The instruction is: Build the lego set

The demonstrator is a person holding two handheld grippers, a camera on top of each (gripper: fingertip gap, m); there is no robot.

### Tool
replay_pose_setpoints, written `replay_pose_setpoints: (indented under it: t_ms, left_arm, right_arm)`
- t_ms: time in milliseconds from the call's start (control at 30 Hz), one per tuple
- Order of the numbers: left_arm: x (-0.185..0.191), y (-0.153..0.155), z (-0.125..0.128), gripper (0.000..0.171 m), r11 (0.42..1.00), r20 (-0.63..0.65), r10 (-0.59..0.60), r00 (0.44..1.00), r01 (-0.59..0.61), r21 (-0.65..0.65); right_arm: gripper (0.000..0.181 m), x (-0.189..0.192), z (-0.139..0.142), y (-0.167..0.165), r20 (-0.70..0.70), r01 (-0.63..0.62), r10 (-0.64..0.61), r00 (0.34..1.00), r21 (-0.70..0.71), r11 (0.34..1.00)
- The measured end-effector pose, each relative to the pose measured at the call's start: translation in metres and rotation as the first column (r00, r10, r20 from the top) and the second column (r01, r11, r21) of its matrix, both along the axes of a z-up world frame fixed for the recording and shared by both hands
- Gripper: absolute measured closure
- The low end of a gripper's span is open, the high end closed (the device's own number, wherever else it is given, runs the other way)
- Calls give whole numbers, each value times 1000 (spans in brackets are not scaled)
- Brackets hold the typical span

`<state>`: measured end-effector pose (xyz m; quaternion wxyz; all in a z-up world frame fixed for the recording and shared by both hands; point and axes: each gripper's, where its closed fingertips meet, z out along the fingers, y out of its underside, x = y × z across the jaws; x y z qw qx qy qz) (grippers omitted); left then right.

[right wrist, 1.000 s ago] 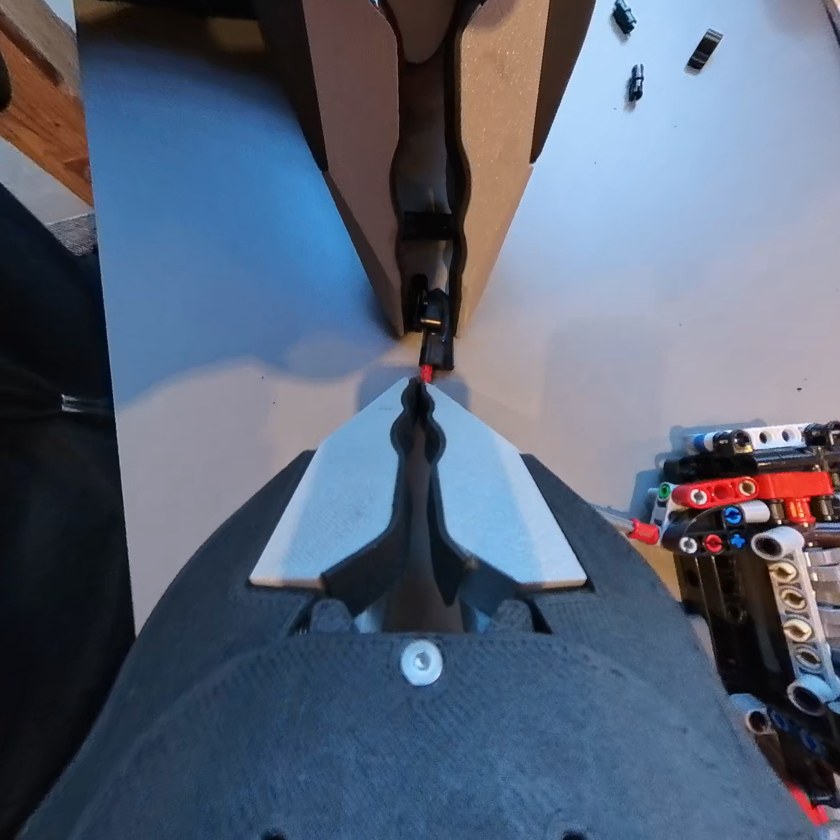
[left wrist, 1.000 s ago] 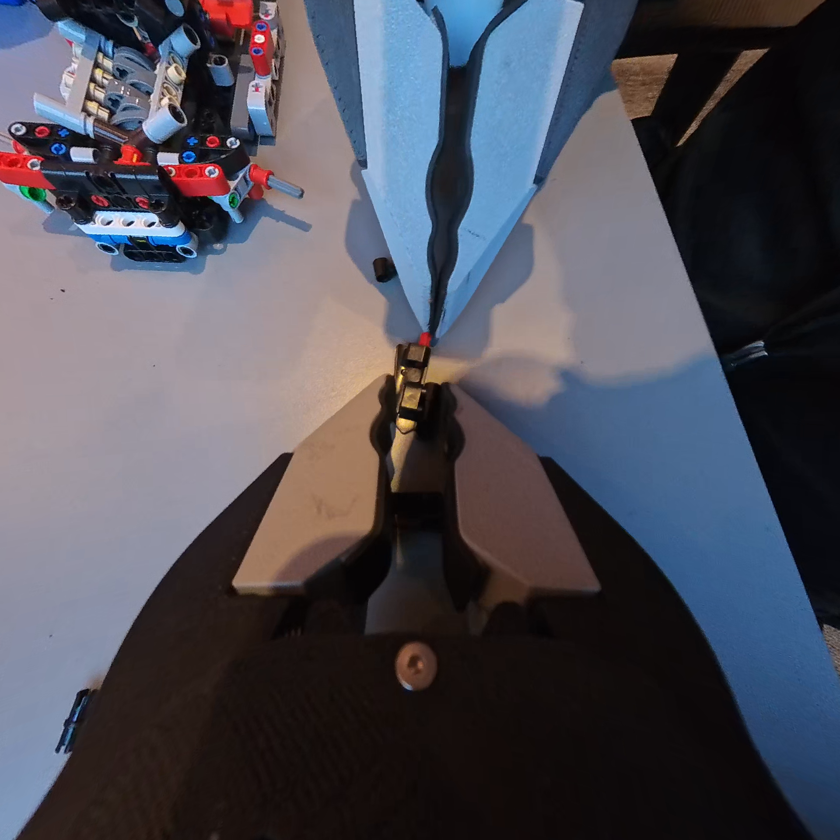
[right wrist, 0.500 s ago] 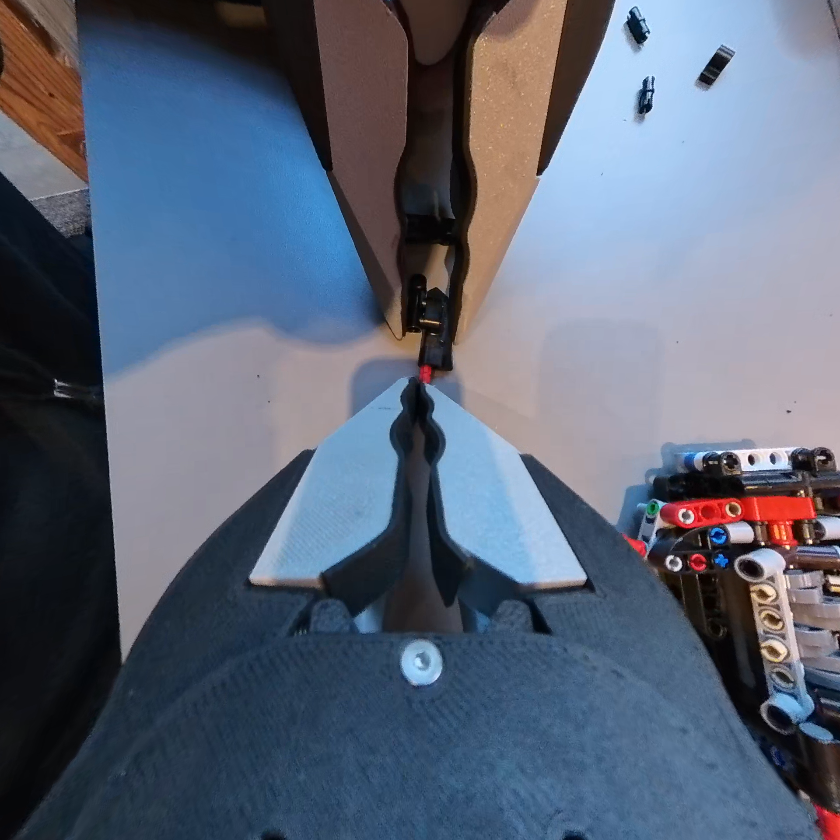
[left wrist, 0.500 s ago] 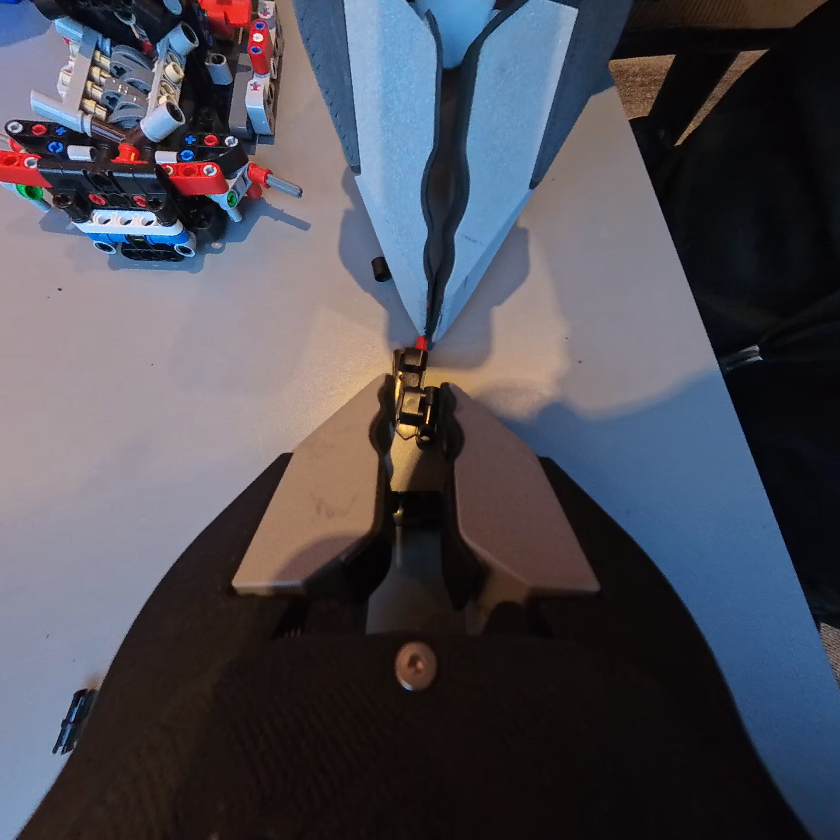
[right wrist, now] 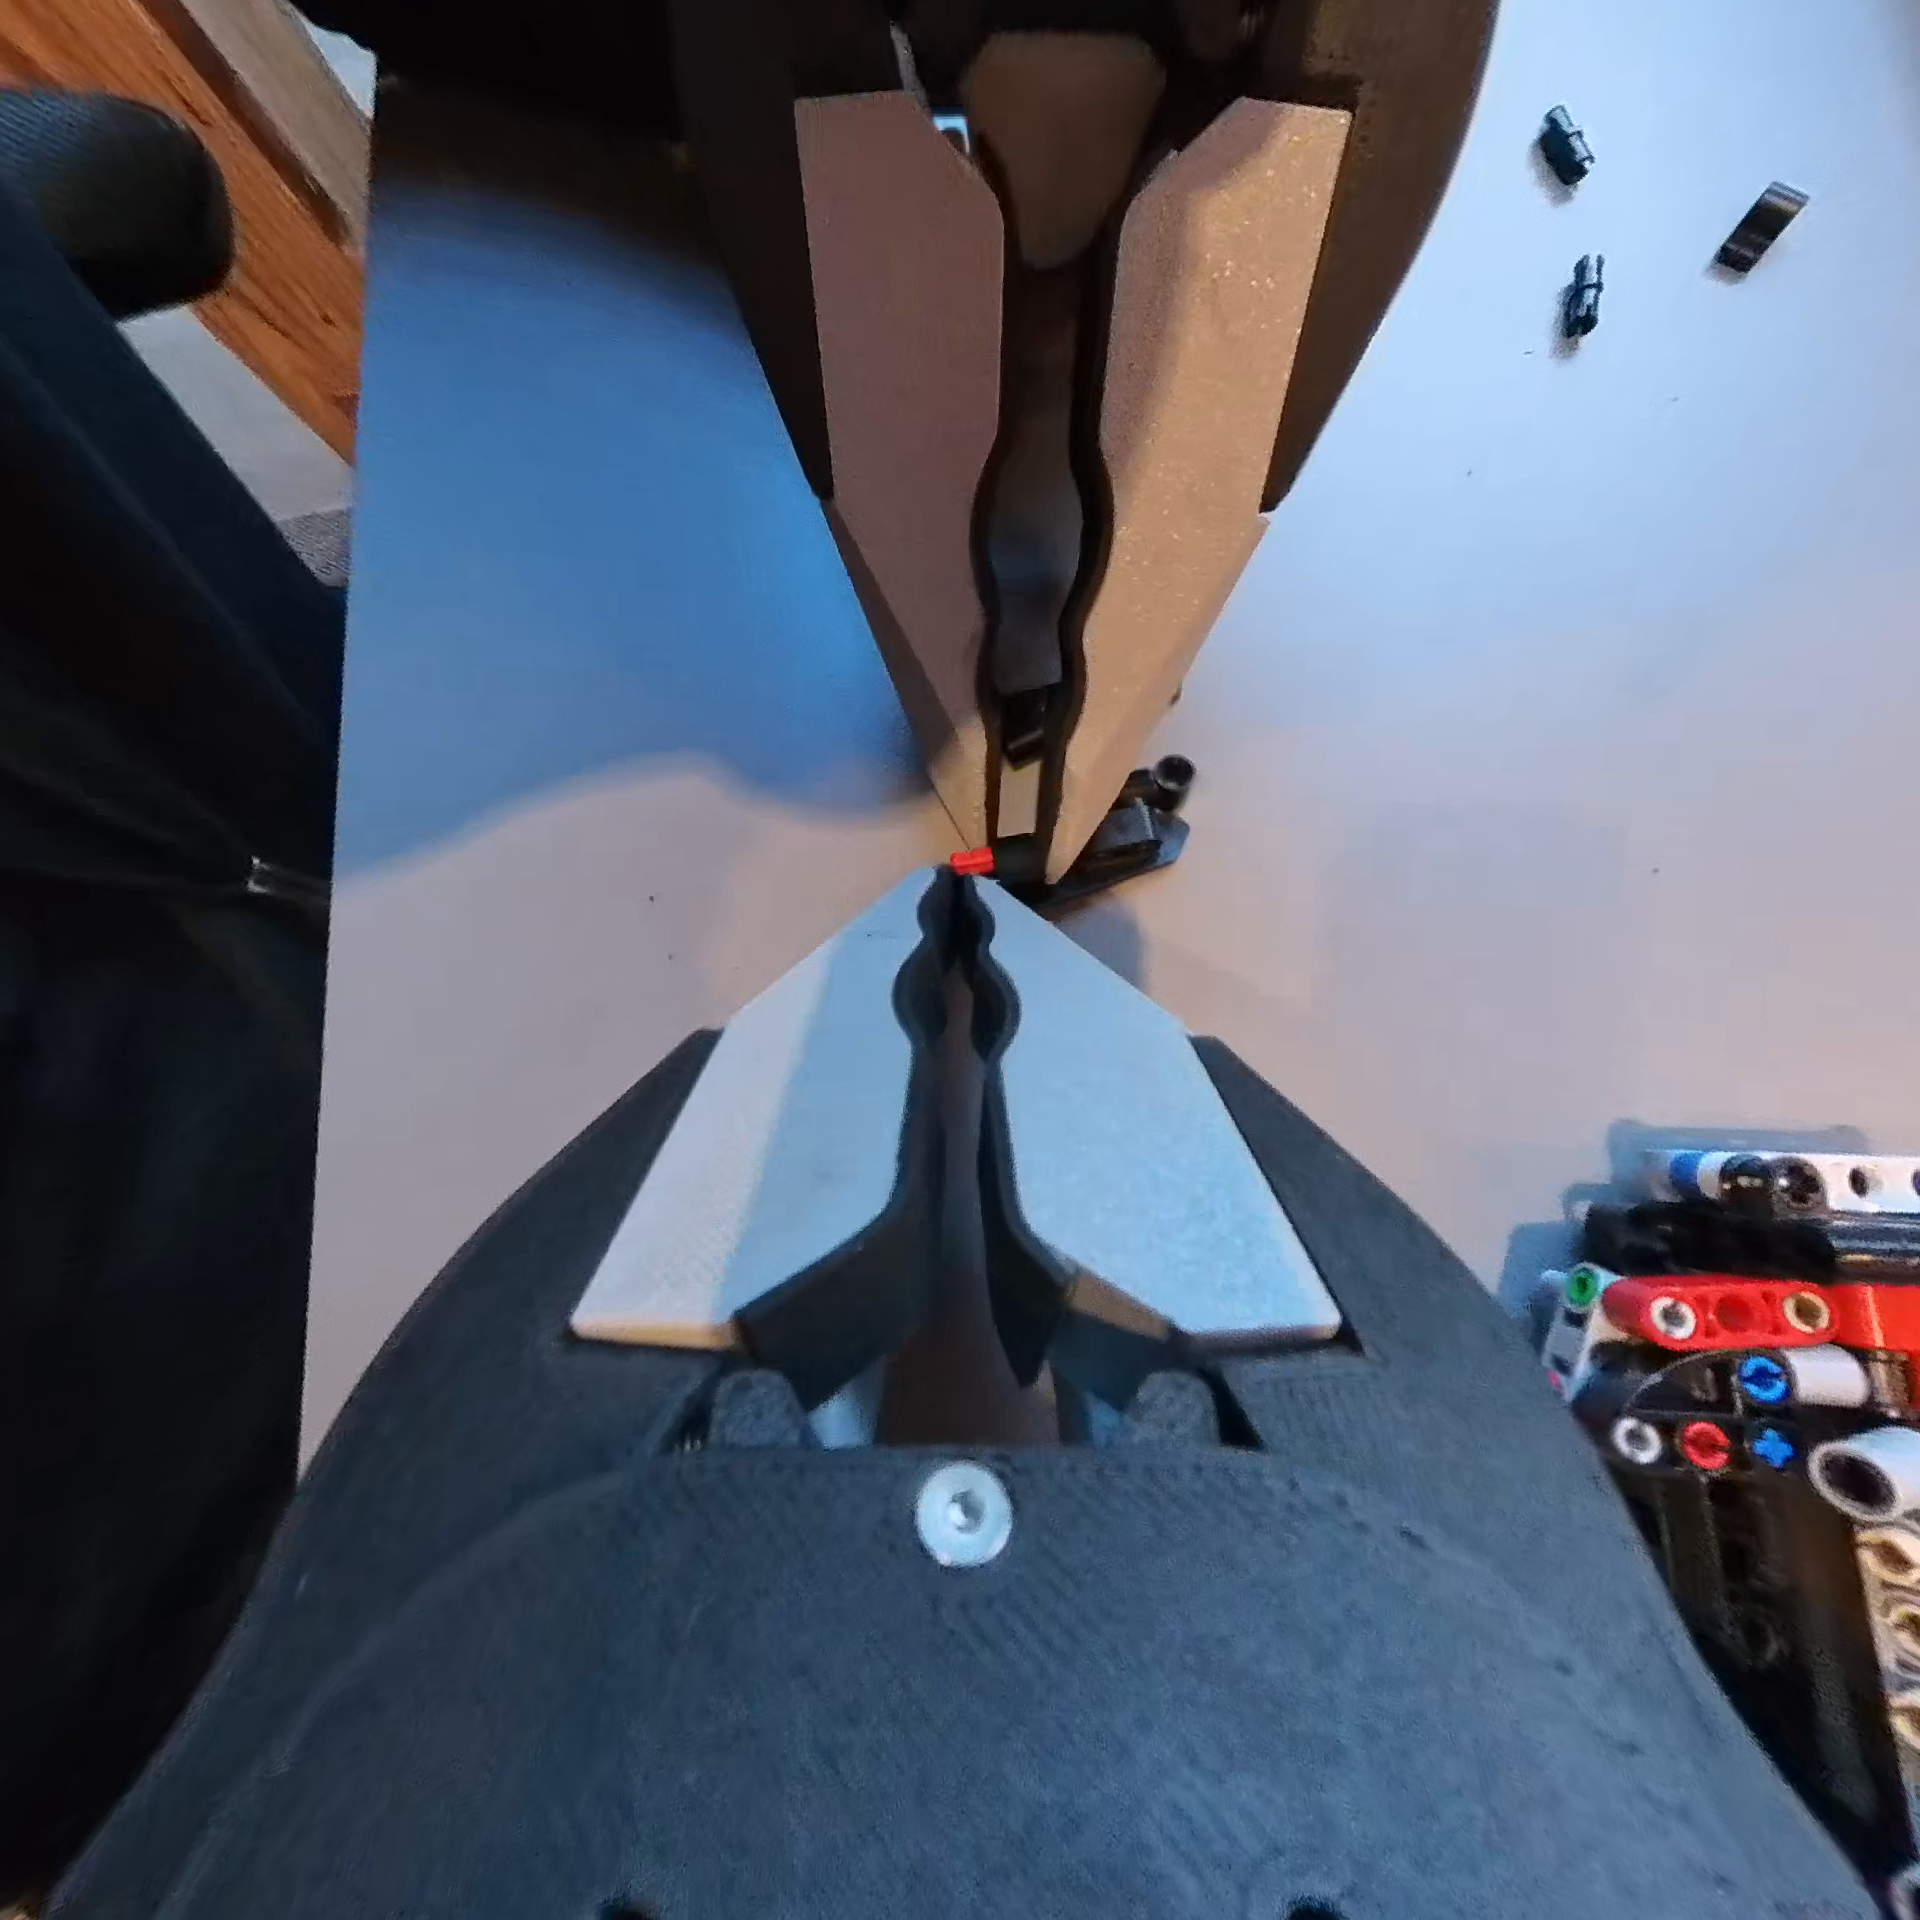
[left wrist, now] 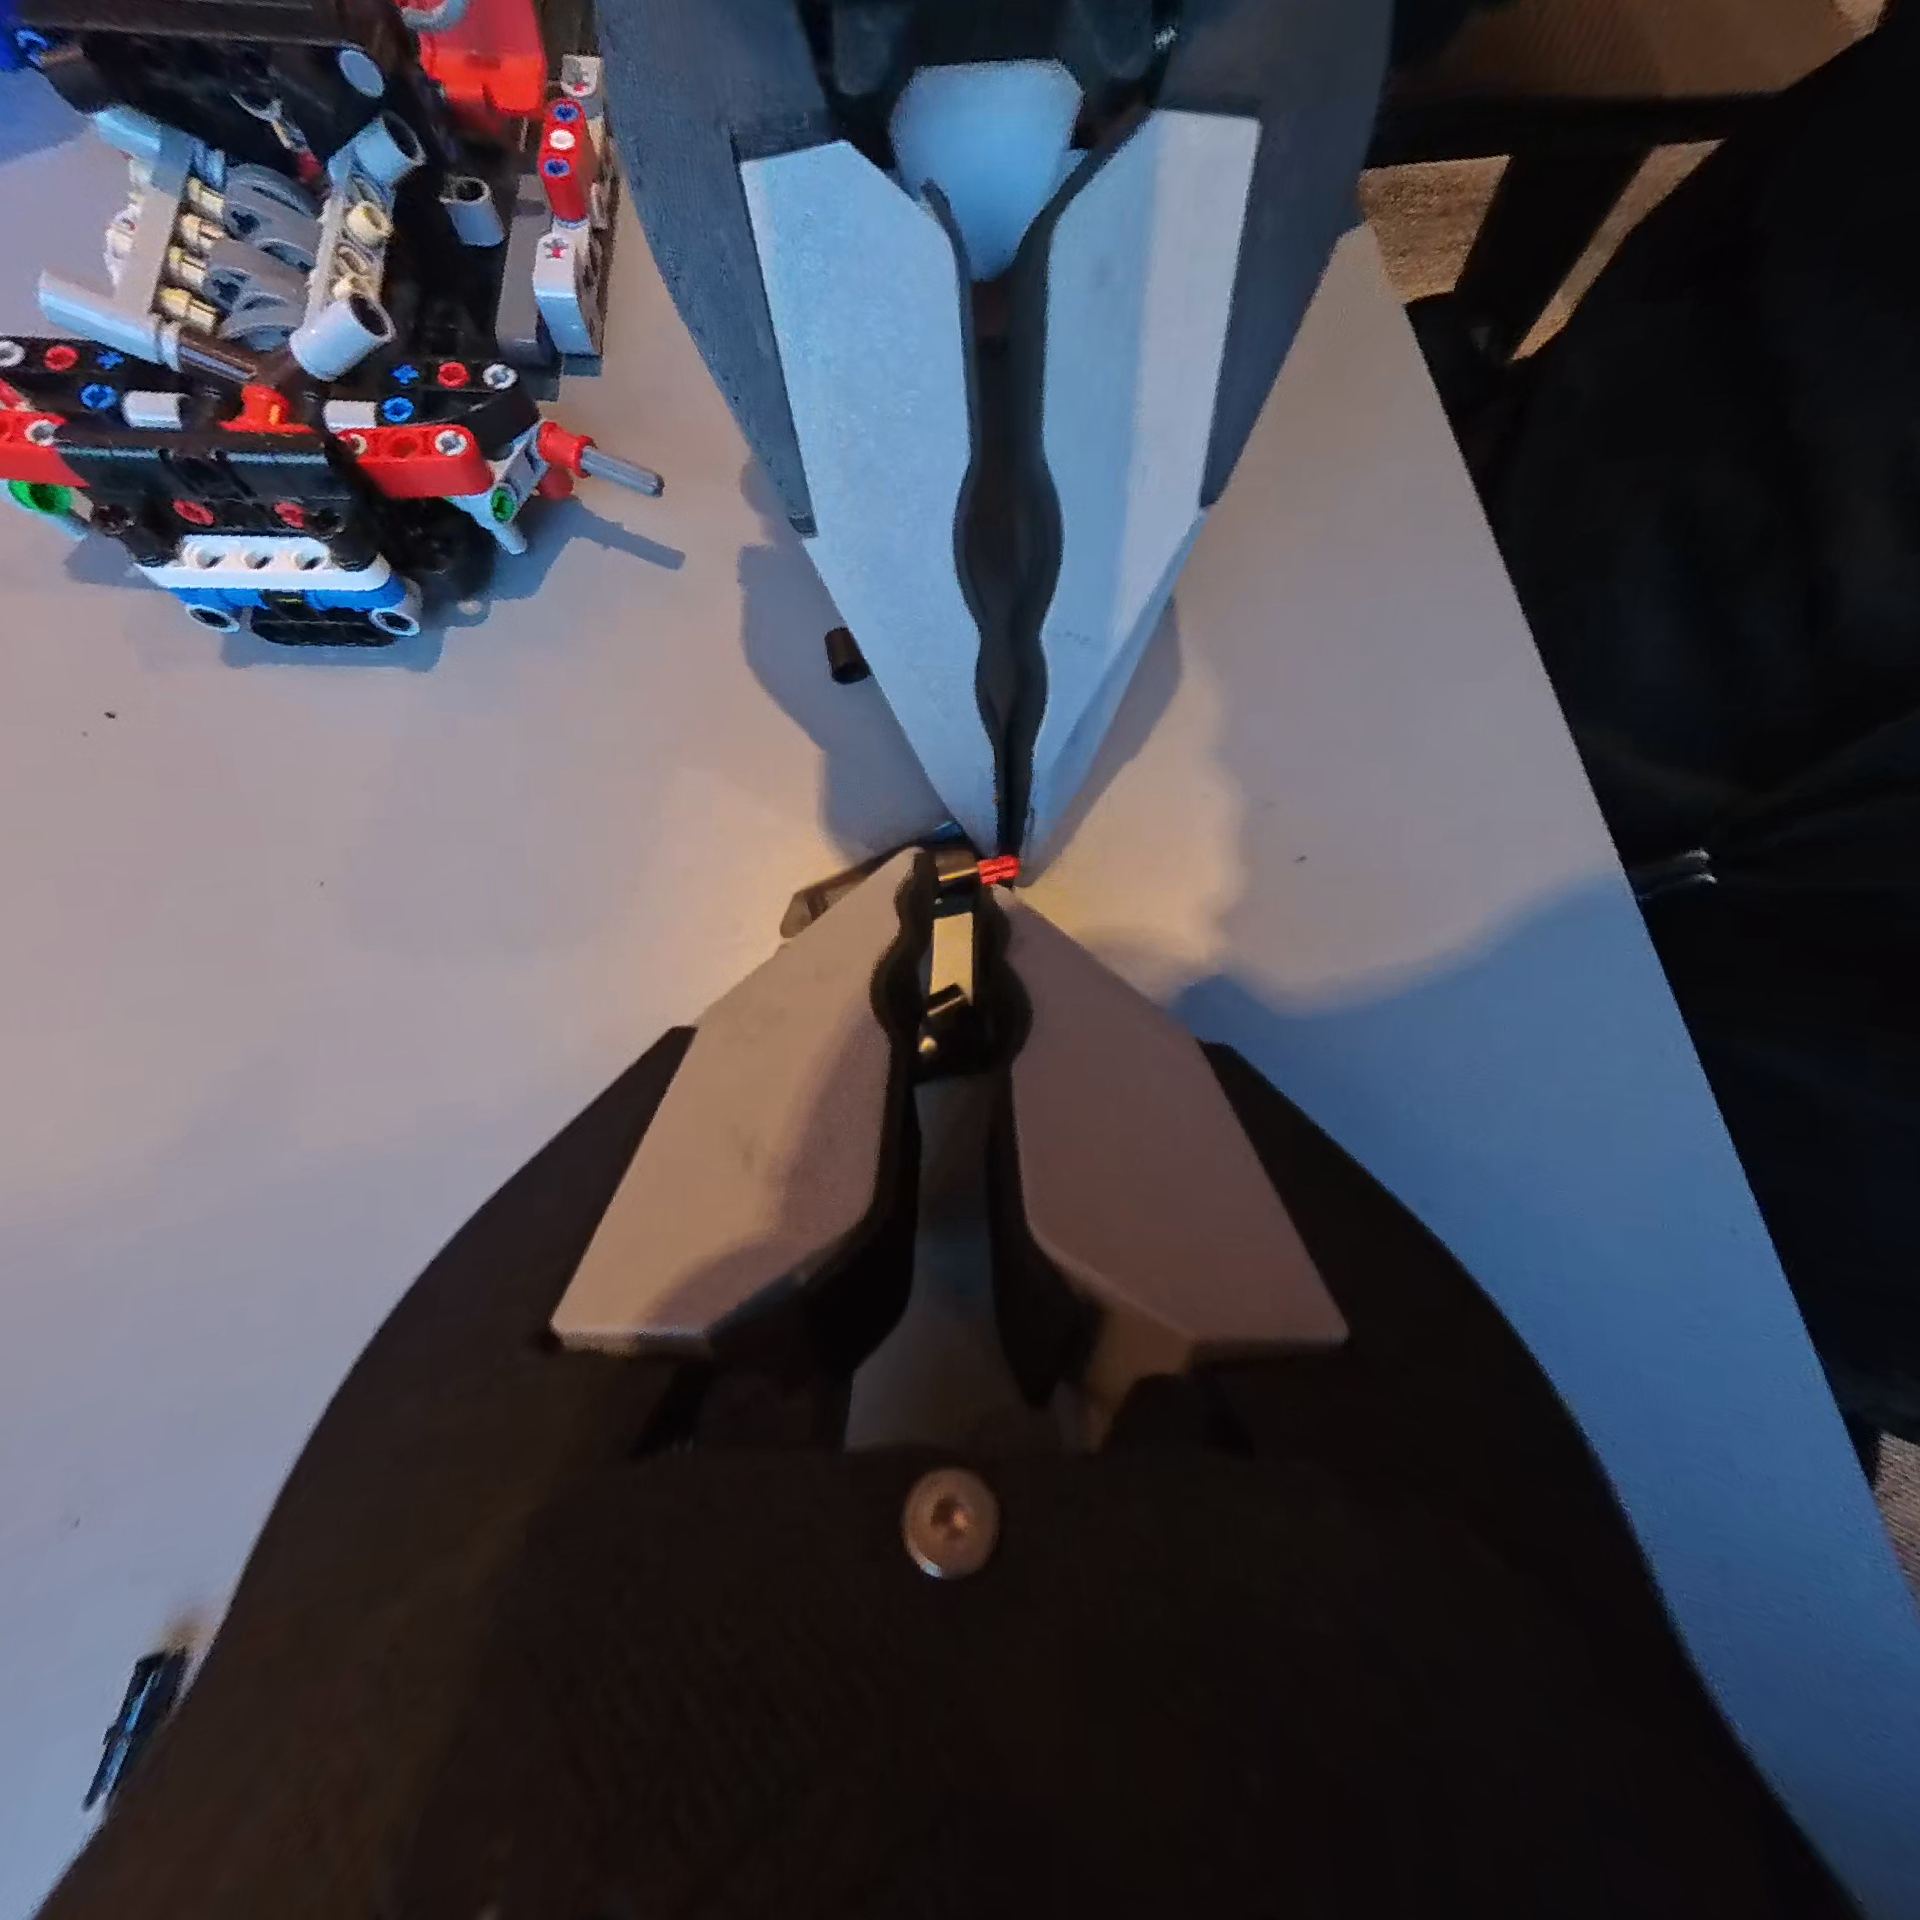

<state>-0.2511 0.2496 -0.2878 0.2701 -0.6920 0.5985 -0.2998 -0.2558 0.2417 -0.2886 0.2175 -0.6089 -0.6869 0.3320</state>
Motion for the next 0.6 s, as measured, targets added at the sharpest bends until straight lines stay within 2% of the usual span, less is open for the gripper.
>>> replay_pose_setpoints:
  t_ms: [133, 233, 333, 433, 500, 600]
  left_arm:
    - [1, -8, 0, 167, 999, 0, -49, 999, 49, 0]
    - [4, -19, 1, 166, 993, 6, -122, 993, 122, 3]
    - [9, -20, 2, 155, 992, 4, -125, 992, 125, 21]
    - [9, -22, 6, 153, 991, 29, -134, 991, 133, 33]
    - [8, -25, 14, 153, 987, 70, -153, 986, 150, 52]
    - [-1, -29, 26, 151, 984, 114, -169, 979, 162, 68]
  right_arm:
    - [181, 5, 1, -4, -6, 2, -3, 1000, -27, 1000]
    - [181, 10, 4, 0, -41, -2, 4, 999, 34, 999]
    - [181, 8, 0, 8, -23, 20, -17, 1000, 111, 994]
    - [181, 7, 0, 8, -22, -1, 5, 1000, 177, 984]
    - [181, 10, 1, 4, -22, -32, 36, 999, 164, 986]
    - [181, 17, 5, -2, -31, -47, 49, 998, 71, 996]
